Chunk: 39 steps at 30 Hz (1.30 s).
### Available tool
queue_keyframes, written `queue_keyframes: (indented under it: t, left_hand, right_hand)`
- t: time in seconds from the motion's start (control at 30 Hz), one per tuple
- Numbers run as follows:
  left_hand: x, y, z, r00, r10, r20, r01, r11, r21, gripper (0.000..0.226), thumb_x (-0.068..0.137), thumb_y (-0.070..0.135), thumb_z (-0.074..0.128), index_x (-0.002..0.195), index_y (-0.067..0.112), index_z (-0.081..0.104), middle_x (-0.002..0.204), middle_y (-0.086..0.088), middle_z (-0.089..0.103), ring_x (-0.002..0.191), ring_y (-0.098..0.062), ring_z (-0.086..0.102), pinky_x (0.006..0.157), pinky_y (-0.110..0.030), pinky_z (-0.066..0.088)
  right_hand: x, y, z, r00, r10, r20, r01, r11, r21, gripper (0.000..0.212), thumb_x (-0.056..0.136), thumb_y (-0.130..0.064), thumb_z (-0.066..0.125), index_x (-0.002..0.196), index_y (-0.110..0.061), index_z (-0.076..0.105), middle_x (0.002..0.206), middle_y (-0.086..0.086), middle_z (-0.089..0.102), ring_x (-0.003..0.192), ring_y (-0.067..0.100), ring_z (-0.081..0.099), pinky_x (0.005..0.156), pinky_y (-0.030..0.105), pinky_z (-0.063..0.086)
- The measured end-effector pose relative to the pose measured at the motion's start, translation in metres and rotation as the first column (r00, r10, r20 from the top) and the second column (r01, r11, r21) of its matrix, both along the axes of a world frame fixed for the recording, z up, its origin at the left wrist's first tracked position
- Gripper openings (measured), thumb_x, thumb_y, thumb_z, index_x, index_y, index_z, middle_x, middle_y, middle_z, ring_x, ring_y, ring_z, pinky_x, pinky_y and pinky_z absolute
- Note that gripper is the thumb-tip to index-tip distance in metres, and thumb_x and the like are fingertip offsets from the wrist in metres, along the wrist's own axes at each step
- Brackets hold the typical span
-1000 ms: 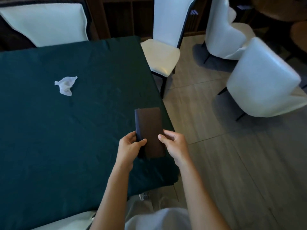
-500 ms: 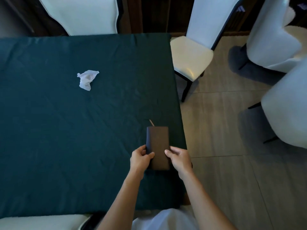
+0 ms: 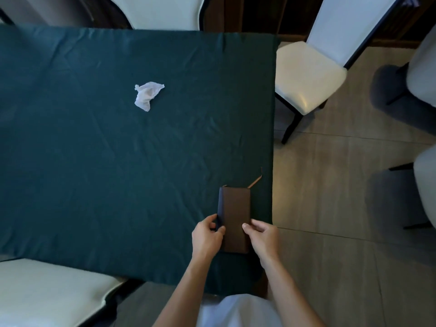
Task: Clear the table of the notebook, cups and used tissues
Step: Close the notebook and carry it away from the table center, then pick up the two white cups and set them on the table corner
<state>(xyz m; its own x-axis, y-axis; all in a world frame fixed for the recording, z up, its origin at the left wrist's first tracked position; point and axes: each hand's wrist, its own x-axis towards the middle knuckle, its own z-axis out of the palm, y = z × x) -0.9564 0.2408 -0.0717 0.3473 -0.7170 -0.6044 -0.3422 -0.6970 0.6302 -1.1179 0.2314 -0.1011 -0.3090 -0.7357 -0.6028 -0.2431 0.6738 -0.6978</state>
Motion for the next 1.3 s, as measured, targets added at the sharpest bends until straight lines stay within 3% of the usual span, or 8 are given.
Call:
queue_keyframes:
  t: [0.13, 0.37, 0.53, 0.77, 0.93, 1.03, 1.2, 1.3]
  left_hand:
    - [-0.004, 0.002, 0.001, 0.999, 0.03, 0.017, -0.03, 1.0, -0.008, 0.051, 0.093, 0.017, 0.074, 0.143, 0.02, 0.064, 0.109, 0.001, 0.07, 0.081, -0.001, 0.063, 0.081, -0.025, 0.049]
    - [-0.008, 0.003, 0.003, 0.997, 0.05, 0.059, -0.05, 0.999, -0.009, 0.049, 0.092, 0.015, 0.075, 0.14, 0.02, 0.067, 0.094, 0.013, 0.065, 0.083, -0.01, 0.065, 0.084, -0.03, 0.054]
    - [-0.011, 0.005, 0.006, 0.997, 0.05, 0.065, -0.051, 0.999, 0.014, 0.05, 0.091, 0.016, 0.075, 0.14, 0.022, 0.067, 0.101, 0.008, 0.066, 0.083, -0.008, 0.064, 0.083, -0.026, 0.049]
    - [-0.011, 0.001, 0.01, 0.995, 0.058, 0.076, -0.061, 0.998, 0.028, 0.05, 0.091, 0.016, 0.075, 0.14, 0.021, 0.067, 0.106, 0.002, 0.068, 0.097, -0.019, 0.069, 0.093, -0.031, 0.055]
    - [-0.015, 0.003, 0.013, 0.995, 0.057, 0.087, -0.06, 0.998, 0.028, 0.051, 0.091, 0.016, 0.074, 0.142, 0.019, 0.066, 0.109, 0.0, 0.07, 0.099, -0.021, 0.071, 0.092, -0.032, 0.056]
    - [-0.014, 0.003, 0.016, 0.995, 0.022, 0.093, -0.025, 0.999, 0.032, 0.051, 0.092, 0.017, 0.073, 0.143, 0.018, 0.064, 0.112, -0.003, 0.07, 0.102, -0.024, 0.07, 0.096, -0.037, 0.057]
    - [-0.007, 0.001, 0.032, 0.996, -0.007, 0.088, 0.006, 1.0, 0.009, 0.047, 0.096, 0.02, 0.069, 0.142, 0.02, 0.064, 0.122, -0.006, 0.07, 0.107, -0.024, 0.07, 0.1, -0.04, 0.056]
    - [0.007, 0.001, 0.051, 0.995, -0.012, 0.101, 0.016, 0.999, -0.037, 0.039, 0.097, 0.024, 0.067, 0.136, 0.019, 0.069, 0.124, -0.005, 0.072, 0.104, -0.021, 0.072, 0.098, -0.039, 0.058]
  right_hand:
    - [-0.005, -0.007, 0.002, 0.999, 0.044, -0.005, -0.044, 0.999, 0.018, 0.046, 0.082, -0.02, 0.087, 0.123, -0.005, 0.074, 0.114, 0.01, 0.079, 0.075, -0.003, 0.06, 0.067, 0.014, 0.046]
    - [-0.008, -0.006, 0.002, 0.992, 0.125, 0.0, -0.125, 0.989, 0.074, 0.046, 0.084, -0.025, 0.085, 0.124, -0.007, 0.073, 0.109, 0.008, 0.079, 0.093, 0.019, 0.073, 0.089, 0.038, 0.061]
    - [-0.01, -0.003, 0.004, 0.985, 0.158, -0.074, -0.151, 0.985, 0.089, 0.046, 0.083, -0.029, 0.086, 0.123, -0.01, 0.074, 0.111, 0.005, 0.079, 0.086, 0.011, 0.064, 0.084, 0.029, 0.053]
    - [-0.014, -0.021, 0.009, 0.969, 0.24, -0.06, -0.229, 0.961, 0.153, 0.045, 0.08, -0.029, 0.088, 0.118, -0.01, 0.075, 0.105, 0.004, 0.08, 0.092, 0.021, 0.076, 0.092, 0.044, 0.061]
    - [-0.015, -0.026, 0.016, 0.945, 0.31, -0.109, -0.285, 0.938, 0.195, 0.035, 0.078, -0.033, 0.089, 0.106, -0.017, 0.076, 0.08, -0.01, 0.072, 0.079, 0.016, 0.076, 0.083, 0.041, 0.064]
    - [-0.013, -0.028, 0.021, 0.924, 0.352, -0.148, -0.32, 0.926, 0.2, 0.037, 0.08, -0.034, 0.087, 0.11, -0.018, 0.073, 0.097, -0.001, 0.078, 0.088, 0.02, 0.076, 0.085, 0.041, 0.063]
    - [0.003, -0.024, 0.04, 0.849, 0.391, -0.355, -0.371, 0.92, 0.125, 0.087, 0.083, -0.03, 0.083, 0.153, -0.021, 0.033, 0.139, 0.007, 0.061, 0.126, 0.027, 0.059, 0.096, 0.04, 0.053]
    - [0.018, -0.025, 0.063, 0.704, 0.458, -0.542, -0.499, 0.863, 0.081, 0.095, 0.083, -0.035, 0.081, 0.158, -0.019, 0.025, 0.155, 0.012, 0.046, 0.139, 0.03, 0.047, 0.113, 0.047, 0.042]
